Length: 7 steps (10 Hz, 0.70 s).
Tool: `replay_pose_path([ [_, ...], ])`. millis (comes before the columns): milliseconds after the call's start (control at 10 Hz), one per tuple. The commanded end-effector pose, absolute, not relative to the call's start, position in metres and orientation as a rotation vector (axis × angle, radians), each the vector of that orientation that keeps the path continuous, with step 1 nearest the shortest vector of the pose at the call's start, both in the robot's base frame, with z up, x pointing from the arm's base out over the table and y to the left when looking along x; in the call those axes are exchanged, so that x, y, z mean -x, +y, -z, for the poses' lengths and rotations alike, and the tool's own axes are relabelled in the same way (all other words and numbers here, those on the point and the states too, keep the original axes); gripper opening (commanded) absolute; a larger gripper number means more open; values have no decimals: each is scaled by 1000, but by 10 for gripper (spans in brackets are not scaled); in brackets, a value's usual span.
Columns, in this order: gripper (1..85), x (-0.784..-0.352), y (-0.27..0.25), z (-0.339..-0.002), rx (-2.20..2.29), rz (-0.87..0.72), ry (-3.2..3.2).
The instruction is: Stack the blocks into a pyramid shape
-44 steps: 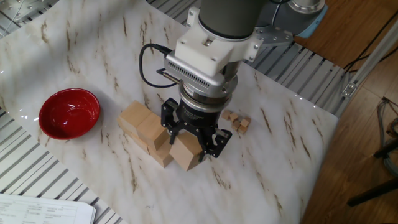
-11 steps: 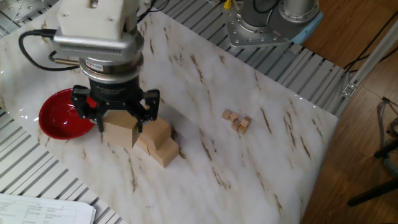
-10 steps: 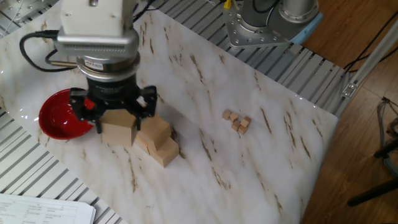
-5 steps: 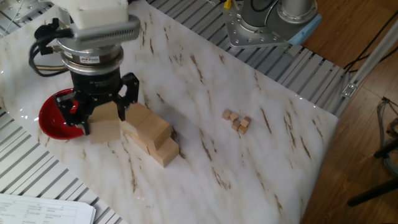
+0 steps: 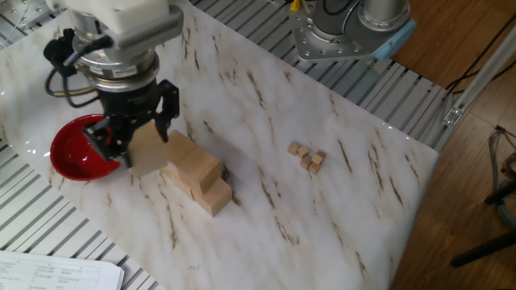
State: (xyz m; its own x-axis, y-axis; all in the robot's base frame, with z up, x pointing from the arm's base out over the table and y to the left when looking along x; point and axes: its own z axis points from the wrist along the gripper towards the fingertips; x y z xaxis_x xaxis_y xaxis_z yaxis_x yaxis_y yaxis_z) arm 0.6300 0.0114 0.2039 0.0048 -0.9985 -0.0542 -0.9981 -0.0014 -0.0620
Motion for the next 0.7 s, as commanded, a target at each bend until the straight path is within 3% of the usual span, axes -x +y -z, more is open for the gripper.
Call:
replay_pose_path([
  [0,10,-599,1,-195,2291,-91,2192],
  [600,10,-590,-4,-193,2249,-45,2406],
])
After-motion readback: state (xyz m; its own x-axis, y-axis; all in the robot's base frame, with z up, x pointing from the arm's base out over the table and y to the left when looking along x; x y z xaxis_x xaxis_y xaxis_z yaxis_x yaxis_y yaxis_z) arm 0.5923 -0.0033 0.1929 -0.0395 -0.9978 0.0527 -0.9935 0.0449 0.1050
